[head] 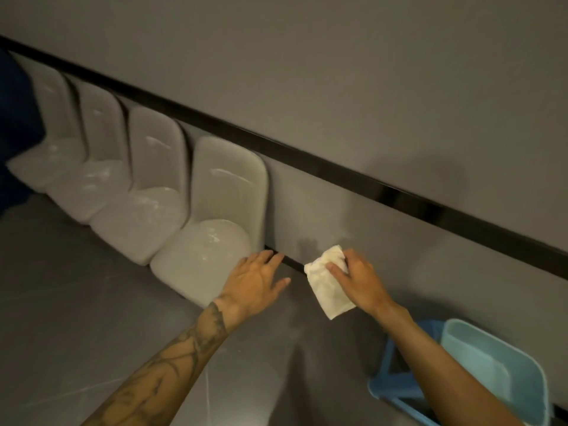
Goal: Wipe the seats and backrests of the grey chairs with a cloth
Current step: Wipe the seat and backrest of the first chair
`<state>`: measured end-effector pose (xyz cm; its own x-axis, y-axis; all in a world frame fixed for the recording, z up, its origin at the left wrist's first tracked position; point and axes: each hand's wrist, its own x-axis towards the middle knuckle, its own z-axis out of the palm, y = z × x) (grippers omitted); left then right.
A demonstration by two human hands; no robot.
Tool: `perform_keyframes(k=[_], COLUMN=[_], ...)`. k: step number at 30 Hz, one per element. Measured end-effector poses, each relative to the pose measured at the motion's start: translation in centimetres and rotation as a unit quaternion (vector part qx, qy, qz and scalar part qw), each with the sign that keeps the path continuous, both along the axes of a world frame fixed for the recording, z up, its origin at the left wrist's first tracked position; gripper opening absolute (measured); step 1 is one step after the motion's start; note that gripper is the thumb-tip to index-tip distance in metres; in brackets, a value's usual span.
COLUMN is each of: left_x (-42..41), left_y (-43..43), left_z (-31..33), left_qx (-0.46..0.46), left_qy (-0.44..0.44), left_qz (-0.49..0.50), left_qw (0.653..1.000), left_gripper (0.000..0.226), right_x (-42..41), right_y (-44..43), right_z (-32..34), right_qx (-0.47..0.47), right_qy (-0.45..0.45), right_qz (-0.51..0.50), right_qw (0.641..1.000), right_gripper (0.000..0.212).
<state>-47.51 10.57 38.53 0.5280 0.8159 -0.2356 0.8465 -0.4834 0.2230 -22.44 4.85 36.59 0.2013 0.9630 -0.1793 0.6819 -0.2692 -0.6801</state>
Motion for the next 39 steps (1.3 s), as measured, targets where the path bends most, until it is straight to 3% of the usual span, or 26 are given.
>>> perform_keyframes(k=[9, 18, 25, 32, 39], left_x=[-17.1, -25.6, -30.2, -34.5, -38.2], left_y=[8.5, 19.3, 27.0, 34.8, 40.0], left_z=[-1.4, -7.2, -12.2, -19.7, -32.0], left_qx=[-0.024, -0.103, -0.147, -0.157, -0.145], left_qy=[0.031, 0.078, 0.077, 0.084, 0.074], left_qz=[0.050, 0.091, 0.070, -0.024, -0.058], left_qw=[0.998, 0.987, 0.984, 0.984, 0.985], left_gripper=[0.066, 0.067, 0.068, 0.068, 0.068], right_x=[-16.0, -26.3, -30.4, -34.9, -37.8], right_y=[9.4, 22.5, 27.2, 30.3, 31.8], right_z=[-1.7, -8.8, -11.8, -17.7, -29.2], right_qx=[-0.032, -0.071, -0.102, -0.098, -0.097], right_qy=[0.005, 0.028, 0.028, 0.007, -0.022], right_qz=[0.016, 0.040, -0.016, -0.102, -0.161], right_qw=[0.999, 0.996, 0.994, 0.990, 0.982], right_gripper=[0.040, 0.041, 0.037, 0.038, 0.033])
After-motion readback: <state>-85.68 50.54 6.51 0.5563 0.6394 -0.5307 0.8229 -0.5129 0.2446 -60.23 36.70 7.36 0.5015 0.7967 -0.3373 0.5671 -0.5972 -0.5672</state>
